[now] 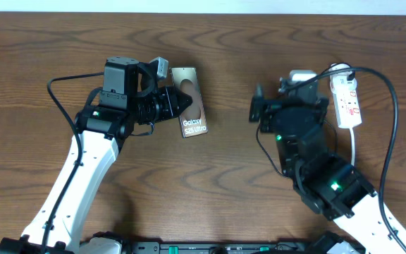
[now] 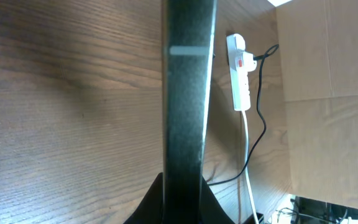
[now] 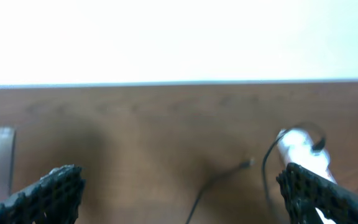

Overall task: Plug charger to phone and switch on socket
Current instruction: 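Move the right gripper toward the power strip at the right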

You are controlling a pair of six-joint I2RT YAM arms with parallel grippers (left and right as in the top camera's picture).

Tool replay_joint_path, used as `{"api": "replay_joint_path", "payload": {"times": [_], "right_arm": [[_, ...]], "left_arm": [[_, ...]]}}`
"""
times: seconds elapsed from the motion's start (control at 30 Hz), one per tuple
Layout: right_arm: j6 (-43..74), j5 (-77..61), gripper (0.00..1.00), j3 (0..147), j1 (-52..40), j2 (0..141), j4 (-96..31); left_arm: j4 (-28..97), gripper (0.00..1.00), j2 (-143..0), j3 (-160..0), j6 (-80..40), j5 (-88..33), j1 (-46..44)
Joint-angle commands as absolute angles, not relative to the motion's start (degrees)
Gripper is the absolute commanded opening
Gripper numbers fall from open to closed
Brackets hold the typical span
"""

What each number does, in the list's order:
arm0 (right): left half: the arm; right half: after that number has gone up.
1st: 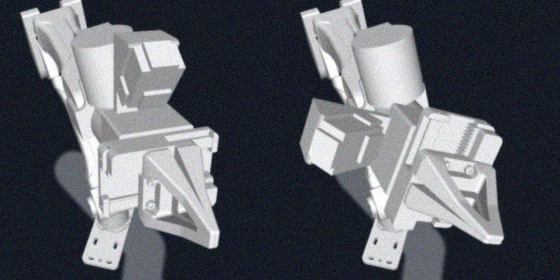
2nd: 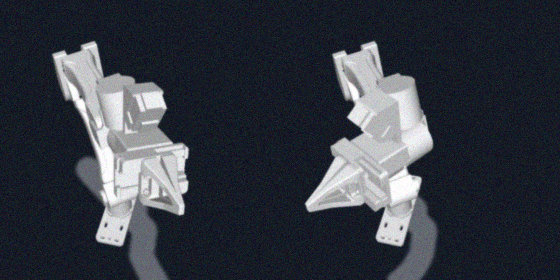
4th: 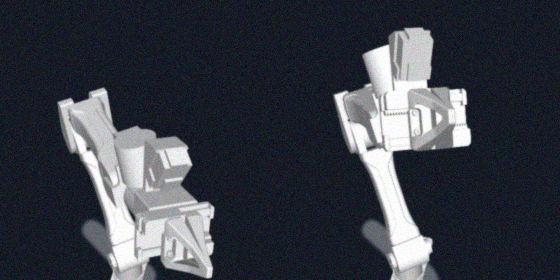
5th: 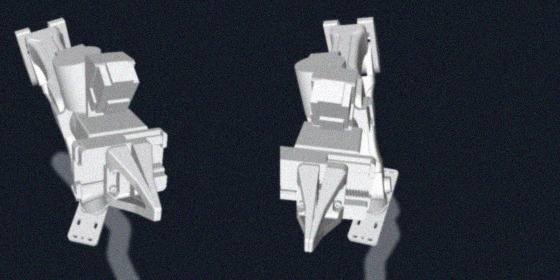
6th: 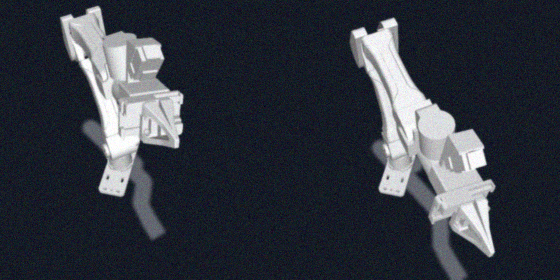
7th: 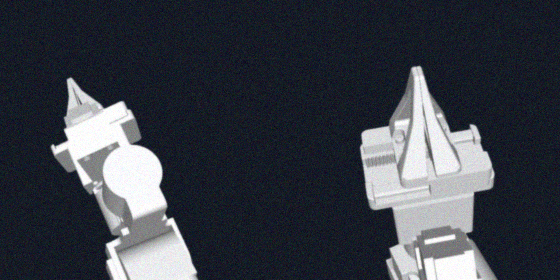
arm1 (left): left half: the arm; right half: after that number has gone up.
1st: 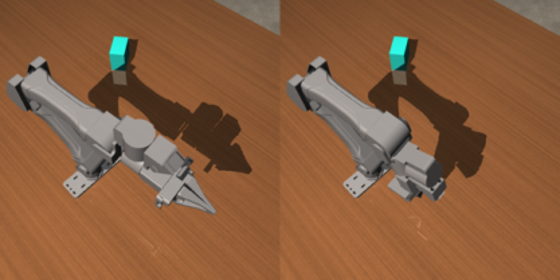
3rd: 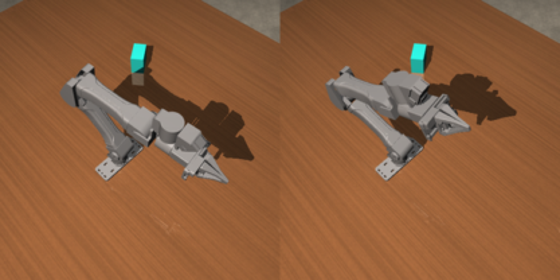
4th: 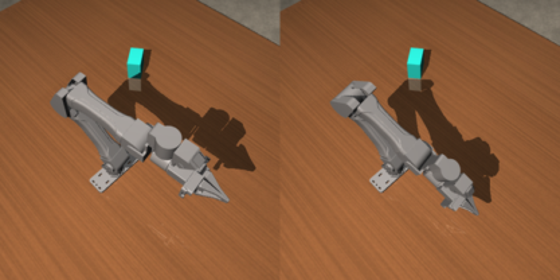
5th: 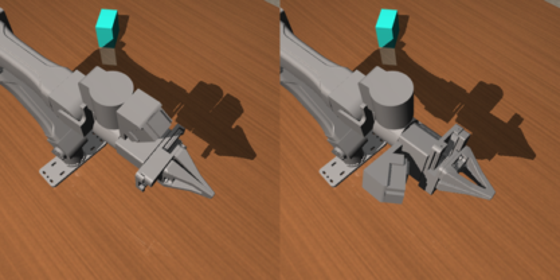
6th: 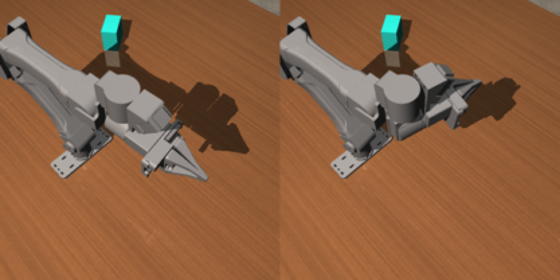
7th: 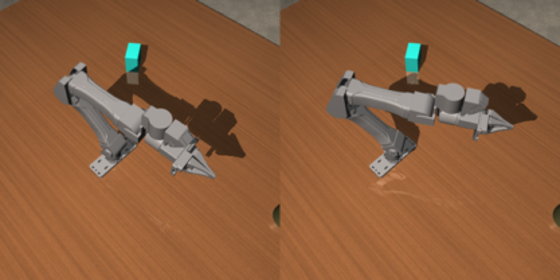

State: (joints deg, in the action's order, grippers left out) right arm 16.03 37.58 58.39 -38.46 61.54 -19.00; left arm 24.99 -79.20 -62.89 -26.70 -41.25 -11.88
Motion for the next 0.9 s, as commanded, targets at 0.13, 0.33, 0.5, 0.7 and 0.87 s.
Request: {"api": "replay_joint_path", "payload": {"times": [0.13, 0.33, 0.5, 0.7, 0.87], "right_arm": [[4.01, 34.7, 0.99, 59.2, -30.35, 65.08, -2.94], [-6.42, 33.89, 0.99, 59.2, -24.49, 67.66, 8.16], [-17.23, 34.24, 0.99, 59.2, -22.63, 67.81, 5.98], [-19.49, 31.81, 0.99, 59.2, -22.46, 64.71, -1.74], [-19.29, 23.29, 0.99, 59.18, -20.6, 56.12, -9.72]], "left_arm": [[24.4, 0.07, -78.28, -63.99, -25.52, -42.41, -11.64], [24.4, 0.07, -78.28, -63.99, -25.54, -42.41, -11.64], [24.38, 0.07, -78.28, -63.99, -25.8, -42.41, -11.64], [24.43, 0.07, -78.3, -63.99, -26.72, -42.39, -11.64], [24.4, 0.07, -78.3, -63.99, -27.7, -42.41, -11.64]]}}
